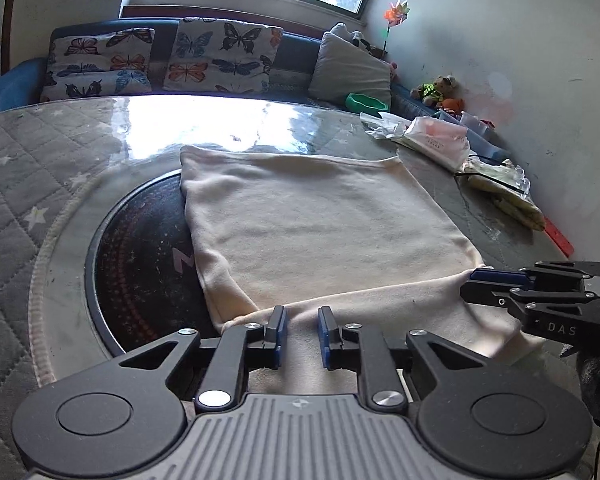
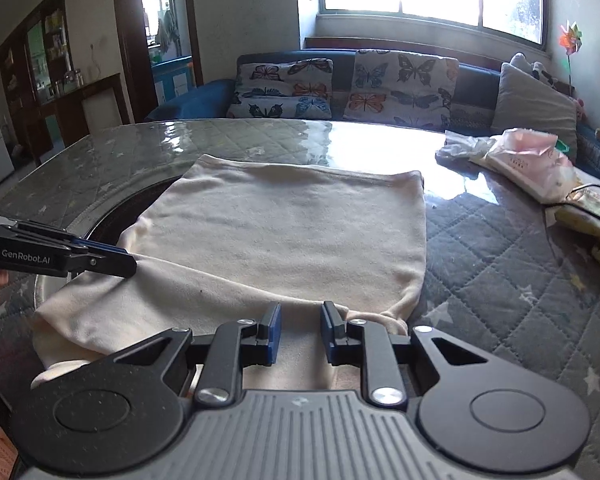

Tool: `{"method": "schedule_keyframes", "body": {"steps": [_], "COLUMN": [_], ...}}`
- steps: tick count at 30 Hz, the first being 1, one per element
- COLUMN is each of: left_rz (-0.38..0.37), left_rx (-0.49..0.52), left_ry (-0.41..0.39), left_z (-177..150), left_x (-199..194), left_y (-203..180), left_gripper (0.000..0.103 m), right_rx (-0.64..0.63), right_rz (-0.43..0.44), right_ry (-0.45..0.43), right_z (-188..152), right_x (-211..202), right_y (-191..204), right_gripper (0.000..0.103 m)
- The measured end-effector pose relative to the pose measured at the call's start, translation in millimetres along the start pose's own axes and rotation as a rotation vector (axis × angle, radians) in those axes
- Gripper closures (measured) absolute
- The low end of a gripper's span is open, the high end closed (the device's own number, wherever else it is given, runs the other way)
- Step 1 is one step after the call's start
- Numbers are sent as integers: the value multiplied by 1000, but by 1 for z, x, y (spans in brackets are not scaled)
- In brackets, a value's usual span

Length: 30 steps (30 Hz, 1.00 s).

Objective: Fold clothes

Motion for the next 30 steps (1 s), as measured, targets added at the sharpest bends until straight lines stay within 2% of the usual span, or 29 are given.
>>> {"method": "schedule_keyframes", "body": {"steps": [3,5,9,11,15,19,23,25,27,30], "left_rz": [-22,-23,16,6,-39,-75,-52,-58,-60,-72], "left_rx": [32,55,94,98,120,199,292,298,297,312], "left_ry": [-20,-3,30,25,8,32,65,67,72,65], "left_z": [2,0,-9,-9,-9,-23,-43,-43,-42,-40], "left_x": [-7,-2,10,4,-10,-10,-2,-4,-6,-16], "left_y": [-10,-14,-10,-12,-22,-41,-47,-46,-45,-44], "left_gripper": [84,84,82,83,83,83,83,83,83,82], "right_rx": [-31,-46,-76,-95,-122,-156,-175,-176,-177,-178], "right_rz": [12,30,37,30,40,57,47,46,52,51], "right_ry": [-18,-17,15,28,-3,0,27,17,-7,17], "right_z": [3,4,-4,-9,-8,-13,-23,-23,-20,-24], "right_x": [-9,-10,-8,-9,-24,-29,-29,-35,-41,-35], "right_y": [8,12,19,21,29,38,42,42,43,43], "right_gripper": [81,81,81,81,79,78,77,77,73,71]}}
Point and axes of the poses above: each gripper's, at about its wrist camera, not at the fingertips, and x roughly the way its jaws point, y to its left, z to its top, the point moved 2 cm from there along x, roughly the way its jaws point, and after that the axes turned 12 degrees about -x, right-handed, at the moved point
